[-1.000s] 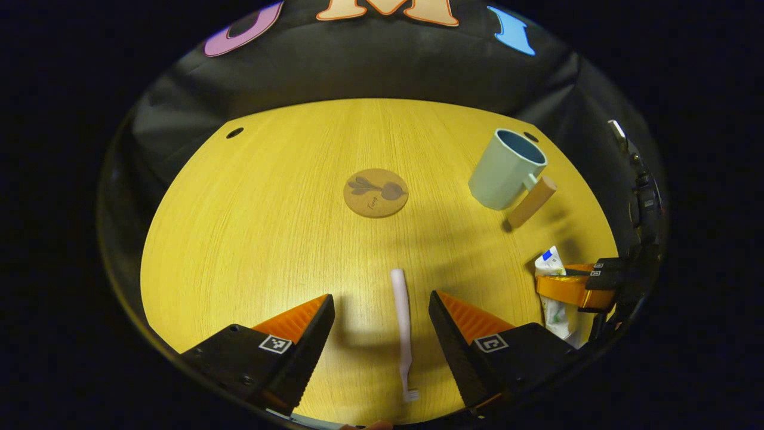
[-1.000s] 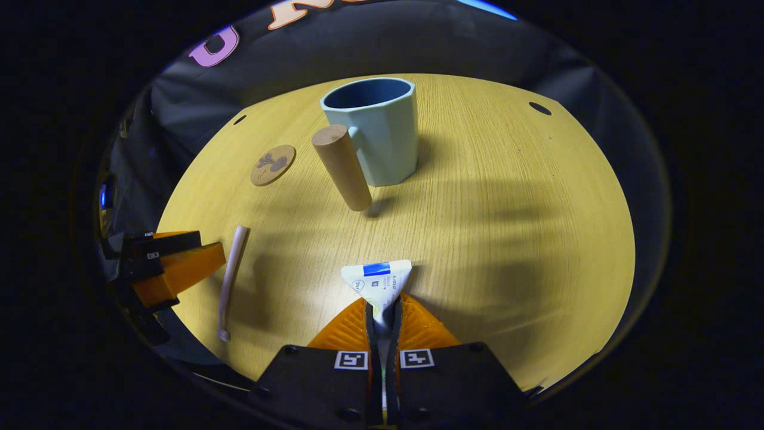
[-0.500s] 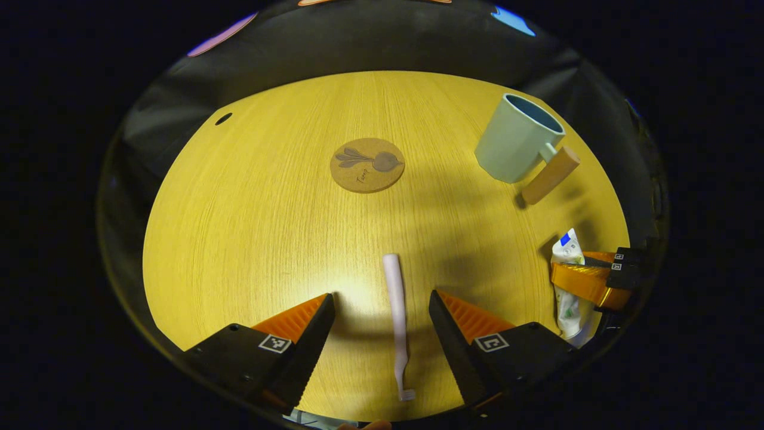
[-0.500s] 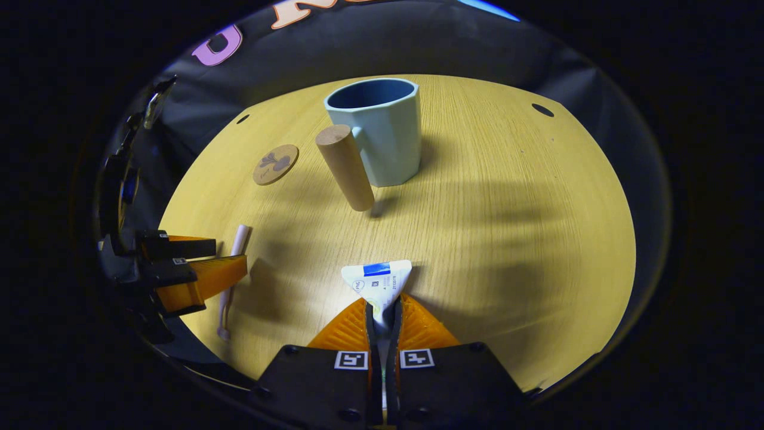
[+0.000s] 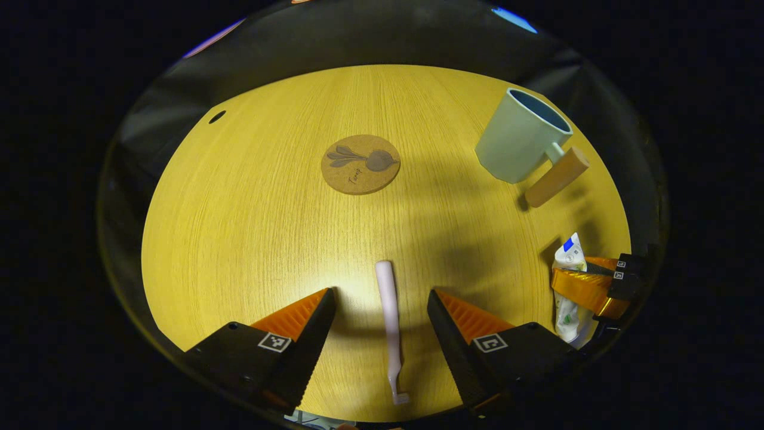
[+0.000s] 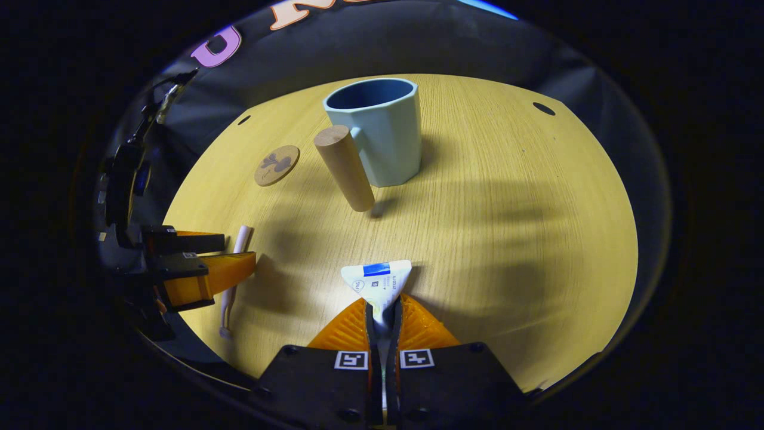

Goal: Put the toothbrush and toothpaste on the desktop into the cup, then pick up the cup and place it on the coaster on the desktop.

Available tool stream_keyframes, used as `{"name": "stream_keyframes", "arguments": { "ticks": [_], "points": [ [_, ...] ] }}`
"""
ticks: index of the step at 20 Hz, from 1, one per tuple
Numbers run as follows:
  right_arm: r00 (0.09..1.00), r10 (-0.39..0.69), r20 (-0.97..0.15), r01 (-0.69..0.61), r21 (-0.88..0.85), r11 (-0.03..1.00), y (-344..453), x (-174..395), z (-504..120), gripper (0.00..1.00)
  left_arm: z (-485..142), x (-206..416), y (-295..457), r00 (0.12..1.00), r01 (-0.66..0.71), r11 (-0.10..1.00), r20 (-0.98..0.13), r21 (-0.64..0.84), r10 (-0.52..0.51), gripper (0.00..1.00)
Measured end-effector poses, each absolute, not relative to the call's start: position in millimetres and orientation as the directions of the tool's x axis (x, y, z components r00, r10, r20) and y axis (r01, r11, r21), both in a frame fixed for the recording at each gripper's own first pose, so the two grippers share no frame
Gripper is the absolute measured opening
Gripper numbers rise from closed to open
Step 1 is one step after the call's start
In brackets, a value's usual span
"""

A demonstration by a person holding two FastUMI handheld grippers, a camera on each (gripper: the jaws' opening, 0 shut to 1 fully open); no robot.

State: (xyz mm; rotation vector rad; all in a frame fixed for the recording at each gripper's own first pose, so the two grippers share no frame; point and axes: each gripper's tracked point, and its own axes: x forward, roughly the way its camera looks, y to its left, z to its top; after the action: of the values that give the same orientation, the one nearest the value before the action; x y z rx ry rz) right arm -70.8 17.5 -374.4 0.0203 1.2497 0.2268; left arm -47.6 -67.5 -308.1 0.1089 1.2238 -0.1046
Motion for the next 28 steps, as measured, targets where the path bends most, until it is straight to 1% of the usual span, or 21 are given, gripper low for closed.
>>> {"name": "stream_keyframes", "arguments": {
  "ticks": [4,5,6,7,9,10,11,12,13,14,15,16,17,18,22,25,28],
  "points": [
    [0.292,0.194,-0.936,-0.159,0.153,0.975,18.3,-70.5,-373.5,0.05,-308.6,-47.7,-72.9,0.291,0.160,0.987,-0.957,0.026,-0.022,0.90],
    [0.291,0.197,-0.936,-0.158,0.156,0.975,18.7,-70.8,-373.8,0.05,-308.1,-47.0,-74.6,0.286,0.172,0.985,-0.958,0.025,-0.026,0.84],
    [0.289,0.200,-0.936,-0.159,0.160,0.974,19.4,-70.4,-373.9,0.05,-307.6,-47.5,-76.9,0.282,0.182,0.983,-0.959,0.024,-0.029,0.82],
    [0.289,0.203,-0.936,-0.159,0.162,0.974,19.3,-70.6,-373.5,0.05,-307.3,-46.8,-79.0,0.277,0.191,0.981,-0.960,0.023,-0.032,0.75],
    [0.287,0.209,-0.935,-0.160,0.168,0.973,19.2,-70.6,-373.5,0.05,-308.5,-47.4,-82.3,0.259,0.208,0.978,-0.965,0.019,-0.037,0.65],
    [0.286,0.212,-0.934,-0.162,0.171,0.972,19.7,-70.8,-374.0,0.06,-310.2,-46.4,-82.2,0.246,0.212,0.977,-0.968,0.016,-0.038,0.62],
    [0.285,0.216,-0.934,-0.163,0.175,0.971,20.1,-71.1,-373.8,0.03,-307.7,-46.0,-82.5,0.241,0.213,0.977,-0.970,0.015,-0.038,0.58],
    [0.284,0.218,-0.934,-0.163,0.177,0.971,19.9,-70.7,-373.5,0.05,-306.8,-45.0,-80.9,0.239,0.210,0.978,-0.970,0.010,-0.041,0.55],
    [0.283,0.221,-0.933,-0.164,0.180,0.970,21.0,-71.2,-373.6,0.05,-305.7,-42.7,-79.4,0.245,0.202,0.979,-0.969,0.009,-0.042,0.42],
    [0.281,0.224,-0.933,-0.166,0.183,0.969,21.9,-71.1,-373.5,0.05,-304.4,-40.6,-78.2,0.256,0.185,0.983,-0.966,0.007,-0.042,0.35],
    [0.283,0.224,-0.933,-0.167,0.182,0.969,21.8,-70.6,-372.9,0.05,-304.4,-38.9,-78.7,0.267,0.170,0.985,-0.962,-0.003,-0.049,0.19],
    [0.283,0.225,-0.932,-0.171,0.182,0.968,21.5,-69.9,-372.1,0.05,-305.0,-41.0,-79.5,0.272,0.163,0.986,-0.961,-0.013,-0.057,0.12],
    [0.283,0.227,-0.932,-0.173,0.183,0.968,21.4,-70.3,-372.7,0.05,-304.1,-39.8,-79.9,0.279,0.159,0.987,-0.958,-0.025,-0.069,0.07],
    [0.281,0.231,-0.932,-0.174,0.187,0.967,22.3,-70.2,-372.9,0.05,-304.6,-41.2,-81.0,0.284,0.156,0.987,-0.956,-0.034,-0.077,0.07],
    [0.277,0.239,-0.931,-0.178,0.194,0.965,25.9,-70.2,-372.5,0.05,-303.8,-42.5,-82.8,0.294,0.161,0.986,-0.952,-0.044,-0.090,0.00],
    [0.282,0.235,-0.930,-0.186,0.187,0.965,24.4,-69.4,-371.8,0.05,-302.9,-41.5,-83.6,0.298,0.174,0.984,-0.951,-0.033,-0.084,0.00],
    [0.284,0.228,-0.931,-0.185,0.181,0.966,24.4,-69.8,-372.1,0.05,-302.2,-41.6,-84.0,0.330,0.170,0.984,-0.938,-0.050,-0.104,0.00]
  ]
}}
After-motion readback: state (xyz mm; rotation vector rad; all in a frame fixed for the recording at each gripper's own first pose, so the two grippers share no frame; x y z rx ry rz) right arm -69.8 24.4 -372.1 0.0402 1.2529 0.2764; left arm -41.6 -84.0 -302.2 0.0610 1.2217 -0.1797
